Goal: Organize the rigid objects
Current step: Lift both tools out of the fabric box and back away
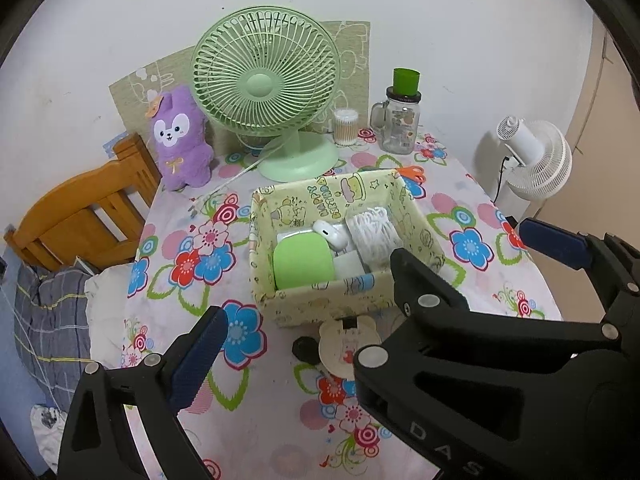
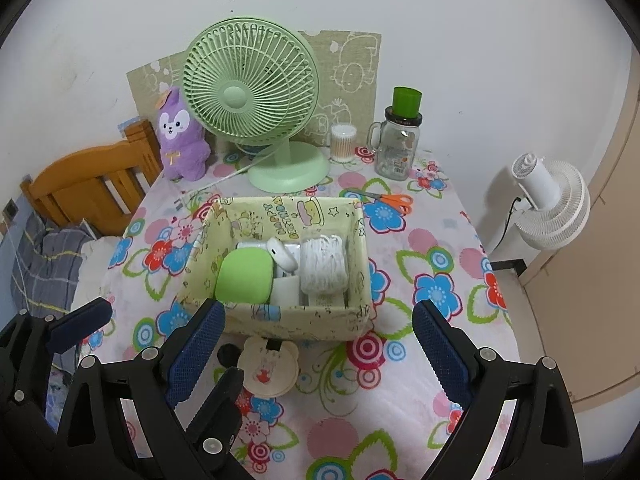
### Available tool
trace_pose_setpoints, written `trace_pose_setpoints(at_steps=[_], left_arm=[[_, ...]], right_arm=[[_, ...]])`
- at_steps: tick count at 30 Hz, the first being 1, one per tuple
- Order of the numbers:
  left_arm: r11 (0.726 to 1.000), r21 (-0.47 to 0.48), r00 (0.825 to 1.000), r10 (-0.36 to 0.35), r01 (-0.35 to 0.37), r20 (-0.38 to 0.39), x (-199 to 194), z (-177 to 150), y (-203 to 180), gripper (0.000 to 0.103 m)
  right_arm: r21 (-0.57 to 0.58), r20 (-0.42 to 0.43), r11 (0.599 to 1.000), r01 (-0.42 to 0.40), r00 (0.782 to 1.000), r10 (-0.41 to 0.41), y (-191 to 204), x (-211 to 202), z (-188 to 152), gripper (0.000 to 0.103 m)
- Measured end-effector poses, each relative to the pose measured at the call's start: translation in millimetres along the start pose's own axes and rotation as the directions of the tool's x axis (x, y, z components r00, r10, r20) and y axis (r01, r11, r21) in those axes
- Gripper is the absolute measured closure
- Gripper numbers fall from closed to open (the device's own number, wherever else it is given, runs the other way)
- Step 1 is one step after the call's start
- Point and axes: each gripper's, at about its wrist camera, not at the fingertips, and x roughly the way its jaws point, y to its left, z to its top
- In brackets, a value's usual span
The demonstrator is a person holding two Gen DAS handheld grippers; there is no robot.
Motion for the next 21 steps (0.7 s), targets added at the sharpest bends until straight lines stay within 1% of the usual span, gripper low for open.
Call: trace_pose_setpoints(at_steps=[15,19,21], left_arm=[[0.999,0.048,1.0,-0.022,0.022,-0.009,-1.6,-27.0,-8.1,0.003],[0.999,0.044,1.0,-0.023,0.023,-0.013,2.8,-36.3,-8.3,0.003],[0.999,0.04,0.999,-0.03,0.031,-0.015,6.5,-41.3,-7.5,0.003]], right_arm=[[0.011,-0.006,1.0,0.015,1.0,-0.014,-0.5,-5.4,-31.3,0.007],[0.005,-0.017,1.0,0.014,1.0,-0.014,1.6,-0.4,-40.1,0.007],[0.009,-0.003,1.0,0.008,1.0,-0.008,3.0,1.2,-46.9,0.007]])
